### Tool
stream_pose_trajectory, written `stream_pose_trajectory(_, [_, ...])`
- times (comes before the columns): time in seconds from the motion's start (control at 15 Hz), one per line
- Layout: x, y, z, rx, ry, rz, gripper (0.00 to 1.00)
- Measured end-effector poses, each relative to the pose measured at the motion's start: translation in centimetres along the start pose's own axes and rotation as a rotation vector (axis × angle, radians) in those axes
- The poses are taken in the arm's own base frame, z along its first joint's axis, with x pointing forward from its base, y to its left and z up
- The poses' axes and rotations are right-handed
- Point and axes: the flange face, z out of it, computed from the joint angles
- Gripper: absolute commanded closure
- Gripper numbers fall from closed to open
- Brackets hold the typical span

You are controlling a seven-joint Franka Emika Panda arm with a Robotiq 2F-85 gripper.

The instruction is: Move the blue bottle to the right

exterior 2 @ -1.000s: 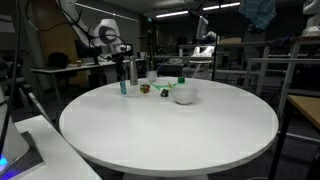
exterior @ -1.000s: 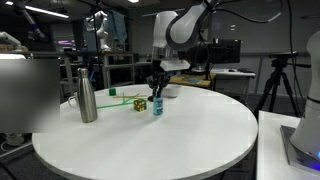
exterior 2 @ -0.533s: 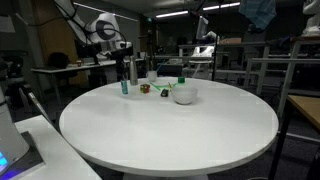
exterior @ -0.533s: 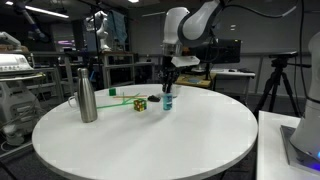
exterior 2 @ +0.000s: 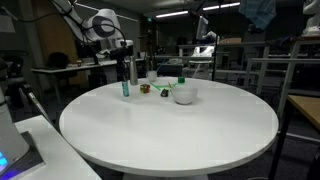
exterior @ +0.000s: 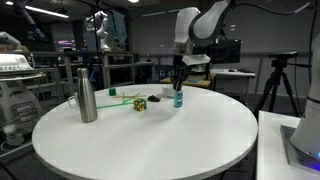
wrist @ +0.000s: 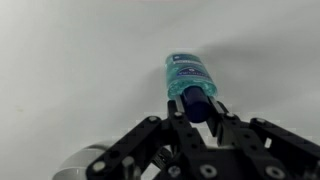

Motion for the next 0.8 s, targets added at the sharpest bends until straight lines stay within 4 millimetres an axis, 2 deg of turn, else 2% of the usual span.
stream_pose_trajectory(0.8, [-2.5, 8.2, -1.4, -0.024, -0.002, 0.149, 0.93])
